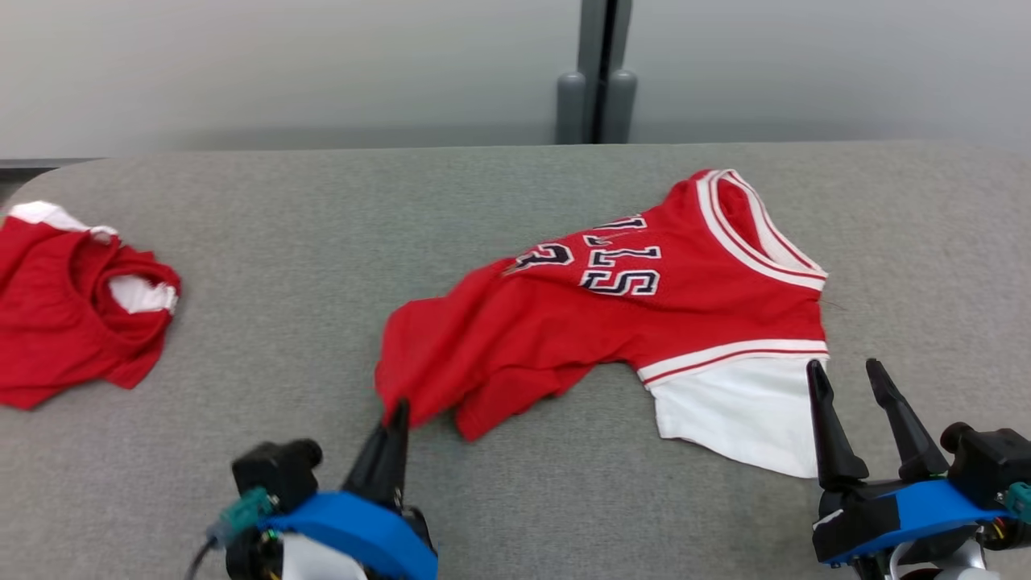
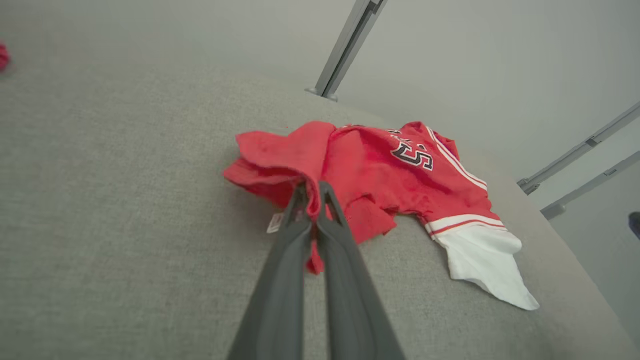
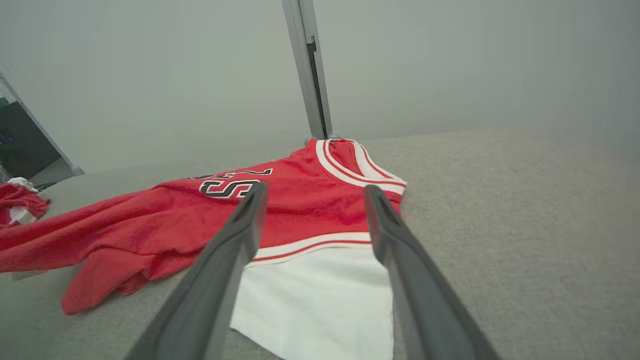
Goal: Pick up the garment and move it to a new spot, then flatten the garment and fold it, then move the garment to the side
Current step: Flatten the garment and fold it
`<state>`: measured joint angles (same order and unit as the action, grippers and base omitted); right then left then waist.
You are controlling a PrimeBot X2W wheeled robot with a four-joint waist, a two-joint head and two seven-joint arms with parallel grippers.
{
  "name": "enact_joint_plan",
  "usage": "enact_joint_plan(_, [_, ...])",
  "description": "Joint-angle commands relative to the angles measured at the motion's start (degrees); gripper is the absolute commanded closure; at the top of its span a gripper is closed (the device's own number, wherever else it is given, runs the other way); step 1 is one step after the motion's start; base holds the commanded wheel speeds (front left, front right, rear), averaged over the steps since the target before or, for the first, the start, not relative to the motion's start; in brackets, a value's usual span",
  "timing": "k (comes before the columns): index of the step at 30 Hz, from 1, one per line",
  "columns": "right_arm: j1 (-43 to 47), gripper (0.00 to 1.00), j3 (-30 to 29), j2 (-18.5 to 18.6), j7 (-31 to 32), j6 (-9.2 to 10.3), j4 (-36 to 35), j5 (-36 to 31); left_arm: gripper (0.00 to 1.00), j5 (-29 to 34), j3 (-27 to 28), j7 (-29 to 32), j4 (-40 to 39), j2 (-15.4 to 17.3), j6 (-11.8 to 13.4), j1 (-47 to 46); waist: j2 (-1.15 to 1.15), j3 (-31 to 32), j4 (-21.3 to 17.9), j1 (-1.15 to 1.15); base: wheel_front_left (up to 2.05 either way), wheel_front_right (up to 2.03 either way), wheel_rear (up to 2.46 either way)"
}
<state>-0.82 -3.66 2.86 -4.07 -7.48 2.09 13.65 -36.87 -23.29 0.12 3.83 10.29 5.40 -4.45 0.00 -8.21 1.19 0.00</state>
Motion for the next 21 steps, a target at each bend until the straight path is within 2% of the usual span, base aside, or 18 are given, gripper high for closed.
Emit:
enact_joint_plan(1, [0.3, 0.0, 0.3, 0.1, 0.3, -0.03, -0.5, -0.1, 1.0, -0.3, -0.6, 0.9, -0.6, 0.1, 0.2, 1.3, 0.0, -0.1, 1.1, 0.0, 0.0, 0.0, 0.0])
enact_joint_plan(5, [0.0, 0.0, 0.9, 0.1, 1.0, -0.03, -1.0, 0.0, 1.0, -0.4, -0.7, 0.3, 1.3, 0.1, 1.1, 3.8, 0.0, 0.6, 2.9, 0.0, 0.0, 0.0, 0.0])
enact_joint_plan(6, [0.1, 0.0, 0.9, 0.1, 1.1, -0.03, -1.0, 0.1, 0.85, -0.2, -0.3, -0.5, 2.6, -0.1, 1.4, 3.7, 0.0, 0.8, 3.2, 0.0, 0.0, 0.0, 0.0])
enact_joint_plan(8, [0.2, 0.0, 1.1, 0.1, 1.3, -0.03, -0.9, 0.4, 0.0, 0.5, 0.4, -3.0, 5.2, -0.6, 2.1, 2.7, 0.0, 1.0, 3.6, 0.0, 0.0, 0.0, 0.0])
enact_joint_plan(15, [0.5, 0.0, 1.4, 0.1, 1.4, -0.03, -0.8, 0.7, 0.0, 1.5, 2.3, -10.7, 13.7, -1.2, 1.1, -0.6, 0.0, 1.9, 2.1, 0.0, 0.0, 0.0, 0.0])
enact_joint_plan(21, [1.2, 0.0, -0.2, 0.1, 1.0, -0.03, -0.6, 0.7, 0.0, 3.0, 5.1, -14.6, 14.0, 0.4, -0.3, -1.7, 0.0, 2.6, 0.7, 0.0, 0.0, 0.0, 0.0])
